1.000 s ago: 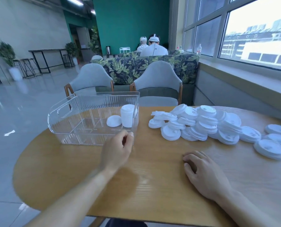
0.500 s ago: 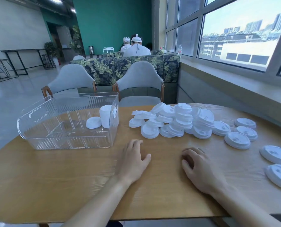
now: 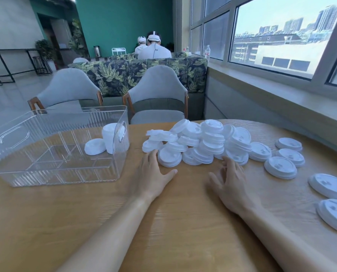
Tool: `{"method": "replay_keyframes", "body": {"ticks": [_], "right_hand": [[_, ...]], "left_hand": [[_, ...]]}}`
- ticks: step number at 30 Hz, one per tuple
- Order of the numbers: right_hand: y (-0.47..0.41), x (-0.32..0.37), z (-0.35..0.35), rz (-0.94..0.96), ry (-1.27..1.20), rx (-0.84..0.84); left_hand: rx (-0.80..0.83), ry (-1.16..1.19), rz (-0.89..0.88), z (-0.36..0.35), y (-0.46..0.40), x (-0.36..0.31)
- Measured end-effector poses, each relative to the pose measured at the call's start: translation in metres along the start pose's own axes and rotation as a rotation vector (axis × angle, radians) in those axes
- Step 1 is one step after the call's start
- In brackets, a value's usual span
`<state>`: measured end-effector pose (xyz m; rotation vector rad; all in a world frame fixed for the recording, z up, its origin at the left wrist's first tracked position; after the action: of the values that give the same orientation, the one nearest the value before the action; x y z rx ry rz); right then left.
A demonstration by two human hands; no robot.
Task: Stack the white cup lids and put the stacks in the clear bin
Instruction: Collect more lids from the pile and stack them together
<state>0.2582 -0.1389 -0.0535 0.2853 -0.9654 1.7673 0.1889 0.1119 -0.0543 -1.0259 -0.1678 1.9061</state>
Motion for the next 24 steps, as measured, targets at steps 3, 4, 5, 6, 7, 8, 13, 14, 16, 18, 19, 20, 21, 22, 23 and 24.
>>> {"method": "replay_keyframes", "body": {"ticks": [3, 4, 5, 6, 7, 8, 13, 14, 16, 18, 19, 20, 21, 22, 23, 24], "right_hand": [[-0.008, 0.002, -0.007, -0.009, -0.021, -0.015], [-0.010, 0.002, -0.009, -0.013, -0.017, -0.016], [-0.012, 0.002, -0.012, -0.018, -0.012, -0.017], [-0.015, 0.003, -0.013, -0.023, -0.009, -0.021], [-0.017, 0.004, -0.015, -0.024, -0.008, -0.028], [-0.019, 0.005, -0.017, -0.022, -0.010, -0.035], [-0.027, 0.007, -0.024, -0.038, -0.030, -0.055], [-0.029, 0.006, -0.026, -0.044, -0.034, -0.061], [-0.032, 0.006, -0.029, -0.051, -0.033, -0.075], [-0.034, 0.007, -0.033, -0.051, -0.016, -0.092], [-0.035, 0.007, -0.035, -0.049, -0.005, -0.102], [-0.036, 0.008, -0.036, -0.045, 0.005, -0.111], [-0.037, 0.008, -0.037, -0.042, 0.013, -0.113], [-0.038, 0.008, -0.038, -0.040, 0.018, -0.111], [-0.038, 0.008, -0.038, -0.038, 0.021, -0.109], [-0.038, 0.008, -0.038, -0.035, 0.024, -0.108]], "left_hand": [[-0.004, 0.042, -0.014, -0.006, -0.006, 0.001], [-0.006, 0.043, -0.021, -0.008, -0.008, 0.001], [-0.009, 0.037, -0.027, -0.010, -0.010, 0.001], [-0.012, 0.031, -0.033, -0.011, -0.012, 0.002], [-0.013, 0.029, -0.038, -0.013, -0.013, 0.001], [-0.014, 0.032, -0.043, -0.014, -0.015, 0.001], [-0.015, 0.032, -0.065, -0.019, -0.021, -0.001], [-0.019, 0.034, -0.069, -0.020, -0.022, -0.001], [-0.025, 0.030, -0.076, -0.022, -0.023, -0.001], [-0.026, 0.012, -0.085, -0.022, -0.024, -0.002], [-0.024, 0.005, -0.090, -0.022, -0.024, -0.003], [-0.021, 0.002, -0.094, -0.021, -0.024, -0.003], [-0.018, 0.002, -0.098, -0.021, -0.024, -0.003], [-0.015, 0.004, -0.099, -0.021, -0.023, -0.003], [-0.012, 0.003, -0.099, -0.020, -0.023, -0.003], [-0.011, 0.001, -0.100, -0.020, -0.023, -0.004]]}}
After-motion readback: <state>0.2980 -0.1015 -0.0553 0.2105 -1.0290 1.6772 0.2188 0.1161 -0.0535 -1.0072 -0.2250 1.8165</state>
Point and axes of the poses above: each hand's wrist, its own y-axis away from the middle knuckle, its own z-axis out of the back of the hand, x = y × z, the point moved 5 cm from there along -y, towards the middle knuckle, and after that the axes turned 14 degrees about -x, right-handed, at the moved point
